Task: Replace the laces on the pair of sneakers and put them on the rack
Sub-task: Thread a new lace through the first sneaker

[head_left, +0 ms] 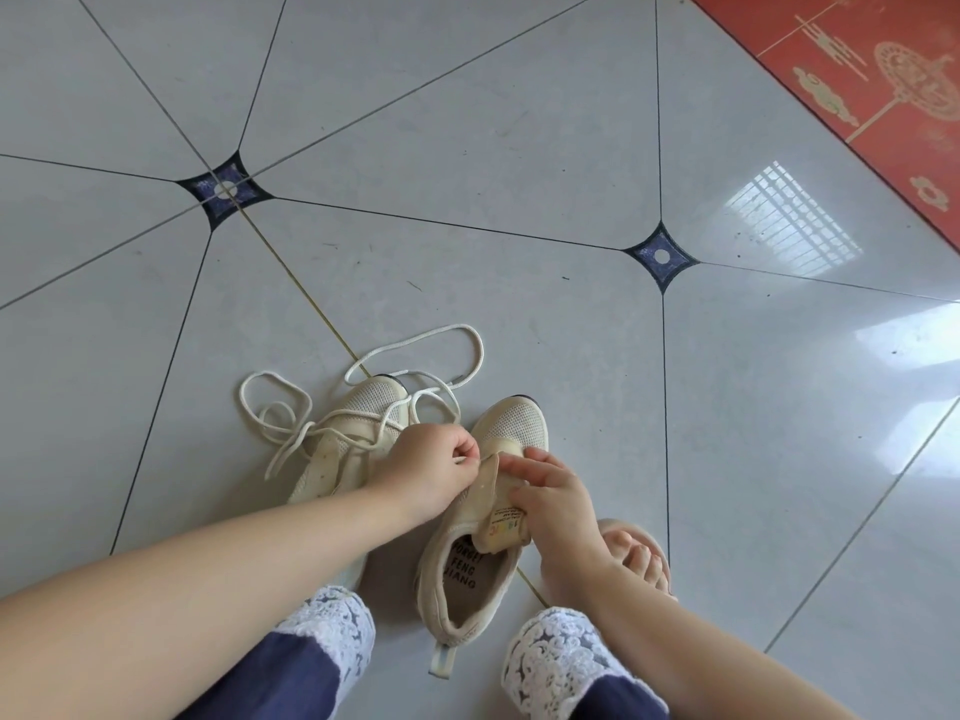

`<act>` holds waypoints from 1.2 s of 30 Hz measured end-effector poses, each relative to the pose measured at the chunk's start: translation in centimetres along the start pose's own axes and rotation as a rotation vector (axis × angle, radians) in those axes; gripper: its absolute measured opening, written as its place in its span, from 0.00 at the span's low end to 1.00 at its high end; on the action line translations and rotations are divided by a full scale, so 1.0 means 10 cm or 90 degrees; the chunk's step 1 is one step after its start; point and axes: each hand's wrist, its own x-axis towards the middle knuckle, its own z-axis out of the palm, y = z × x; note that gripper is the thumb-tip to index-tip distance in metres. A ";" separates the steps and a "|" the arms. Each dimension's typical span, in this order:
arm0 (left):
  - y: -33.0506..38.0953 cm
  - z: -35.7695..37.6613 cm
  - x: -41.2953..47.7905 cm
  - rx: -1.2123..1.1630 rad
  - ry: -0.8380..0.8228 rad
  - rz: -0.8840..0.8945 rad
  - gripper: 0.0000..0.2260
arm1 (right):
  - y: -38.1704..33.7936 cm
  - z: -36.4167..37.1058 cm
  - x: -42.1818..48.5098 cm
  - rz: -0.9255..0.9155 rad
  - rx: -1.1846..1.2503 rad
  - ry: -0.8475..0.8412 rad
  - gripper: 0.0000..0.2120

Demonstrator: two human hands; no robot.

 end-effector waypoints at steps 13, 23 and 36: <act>-0.01 -0.06 0.03 0.091 0.006 0.100 0.09 | 0.02 0.13 0.02 -0.021 -0.145 0.069 0.11; 0.05 -0.14 0.03 0.176 -0.046 0.161 0.09 | -0.06 -0.02 -0.08 0.037 0.018 -0.034 0.17; 0.12 -0.10 -0.03 0.147 -0.027 0.185 0.09 | 0.00 -0.14 -0.04 0.088 0.049 -0.059 0.08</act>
